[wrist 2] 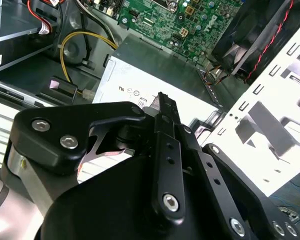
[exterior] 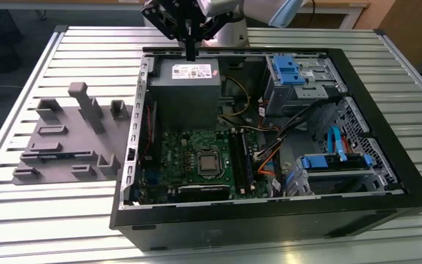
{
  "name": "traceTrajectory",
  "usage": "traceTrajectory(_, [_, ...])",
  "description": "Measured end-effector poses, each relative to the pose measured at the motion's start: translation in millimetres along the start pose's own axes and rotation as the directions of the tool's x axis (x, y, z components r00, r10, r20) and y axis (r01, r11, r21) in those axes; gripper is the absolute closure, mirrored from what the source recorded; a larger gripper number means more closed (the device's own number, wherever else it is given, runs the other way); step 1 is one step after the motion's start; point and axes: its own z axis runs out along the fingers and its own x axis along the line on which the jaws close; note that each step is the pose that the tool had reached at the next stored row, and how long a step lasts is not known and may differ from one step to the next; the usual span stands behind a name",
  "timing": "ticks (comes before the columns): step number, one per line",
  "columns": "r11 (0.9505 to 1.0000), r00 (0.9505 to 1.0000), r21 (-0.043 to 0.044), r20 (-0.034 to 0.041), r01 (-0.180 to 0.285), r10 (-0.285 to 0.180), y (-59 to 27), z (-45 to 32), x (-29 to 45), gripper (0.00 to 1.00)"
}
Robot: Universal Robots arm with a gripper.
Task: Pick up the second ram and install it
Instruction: 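Reach for the second ram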
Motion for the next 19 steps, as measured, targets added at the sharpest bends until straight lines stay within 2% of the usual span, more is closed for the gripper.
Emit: traceTrajectory(19, [1.0, 1.0, 0.0001, -0.0001, 0.0, 0.0, -0.5, -0.2, 6.6, 0.89])
